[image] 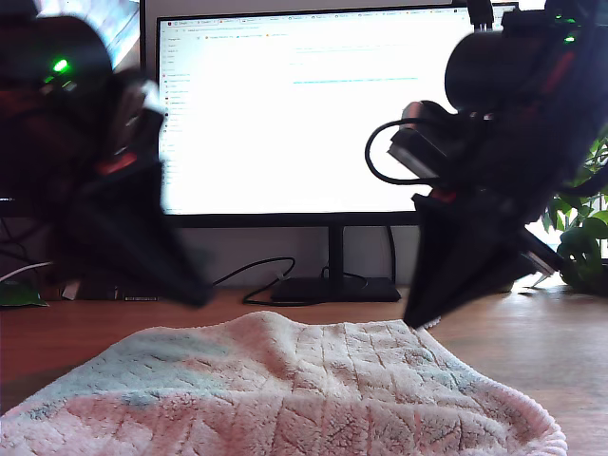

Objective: Fold the tea towel to a neat square and place it to the right

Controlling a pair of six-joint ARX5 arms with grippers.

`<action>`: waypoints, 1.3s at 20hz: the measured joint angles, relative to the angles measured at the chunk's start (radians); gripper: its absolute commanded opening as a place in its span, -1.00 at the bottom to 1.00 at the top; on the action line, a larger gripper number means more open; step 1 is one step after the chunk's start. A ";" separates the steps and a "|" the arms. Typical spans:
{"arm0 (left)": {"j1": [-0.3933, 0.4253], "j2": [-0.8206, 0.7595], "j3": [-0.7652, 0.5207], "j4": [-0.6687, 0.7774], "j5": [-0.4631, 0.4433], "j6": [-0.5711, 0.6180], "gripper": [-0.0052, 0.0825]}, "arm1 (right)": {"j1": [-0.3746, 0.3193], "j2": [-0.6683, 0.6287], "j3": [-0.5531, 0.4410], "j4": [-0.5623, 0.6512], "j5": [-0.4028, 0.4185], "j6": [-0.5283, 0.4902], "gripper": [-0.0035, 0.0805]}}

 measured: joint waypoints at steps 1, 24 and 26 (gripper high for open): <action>-0.020 0.000 0.000 0.001 0.000 -0.006 -0.93 | 0.000 0.001 0.000 0.022 0.003 0.000 -0.95; -0.205 0.173 0.000 0.150 -0.113 -0.030 -0.93 | -0.014 0.259 0.178 0.106 -0.027 -0.053 -0.95; -0.205 0.176 0.000 0.161 -0.143 -0.030 -0.93 | -0.014 0.264 0.178 0.090 -0.028 -0.070 -0.95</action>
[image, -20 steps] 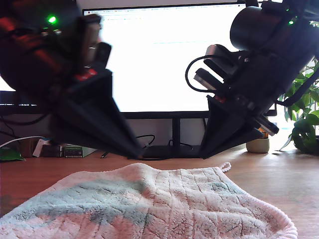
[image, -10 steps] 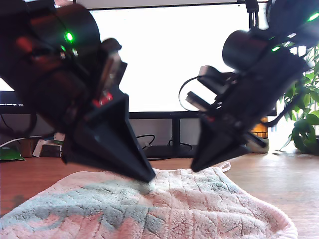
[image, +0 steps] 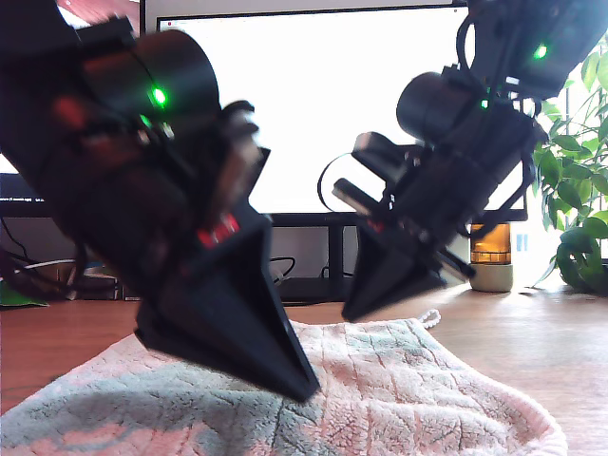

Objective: Fold the tea towel to a neat square and place it to the right

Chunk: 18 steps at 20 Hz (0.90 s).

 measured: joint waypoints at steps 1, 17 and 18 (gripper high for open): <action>0.000 0.002 0.000 0.003 -0.005 0.000 -0.93 | 0.000 0.000 0.000 -0.009 0.000 -0.006 -0.95; -0.029 0.050 0.014 -0.122 0.008 0.024 -0.93 | 0.010 0.031 0.005 -0.023 0.113 -0.060 -0.95; -0.029 0.050 0.015 -0.125 0.003 0.033 -0.93 | 0.010 0.031 0.008 -0.024 0.123 -0.060 -0.95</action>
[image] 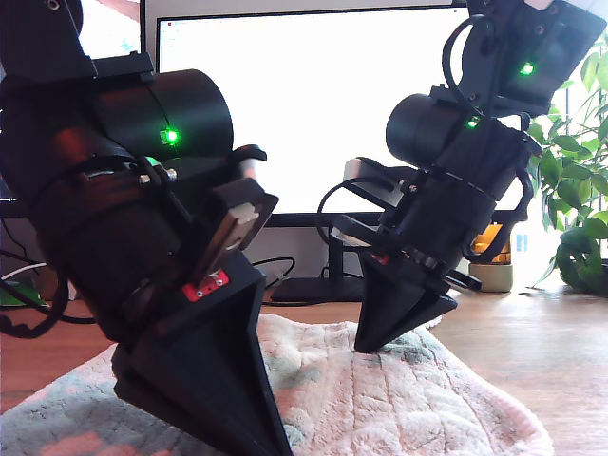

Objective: Fold the tea towel to a neat square and place it to the right

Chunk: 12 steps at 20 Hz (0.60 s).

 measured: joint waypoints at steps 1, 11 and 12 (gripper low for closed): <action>0.000 0.000 0.000 0.001 -0.007 0.005 -0.93 | 0.000 0.000 0.000 -0.001 0.002 0.000 -0.95; 0.080 -0.050 0.000 -0.002 -0.011 0.020 -0.93 | 0.000 0.000 0.018 -0.053 0.016 0.024 -0.95; 0.082 -0.074 0.000 -0.002 -0.011 0.020 -0.93 | 0.000 0.000 0.018 -0.053 0.016 0.026 -0.95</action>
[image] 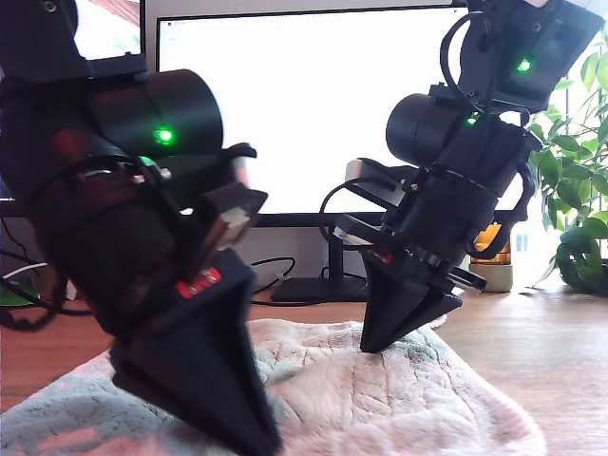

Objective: Fold the tea towel to a neat square and place it to the right

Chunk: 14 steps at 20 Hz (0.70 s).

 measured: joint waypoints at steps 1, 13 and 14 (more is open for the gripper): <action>-0.002 -0.029 0.000 -0.001 0.003 0.000 -0.93 | 0.000 0.000 0.000 0.000 0.000 0.000 -0.95; 0.043 -0.131 0.000 -0.055 -0.077 0.039 -0.93 | -0.007 0.000 0.011 -0.046 -0.057 0.004 -0.95; 0.048 -0.153 0.000 -0.056 -0.087 0.044 -0.93 | -0.007 0.000 0.018 -0.048 -0.057 0.004 -0.95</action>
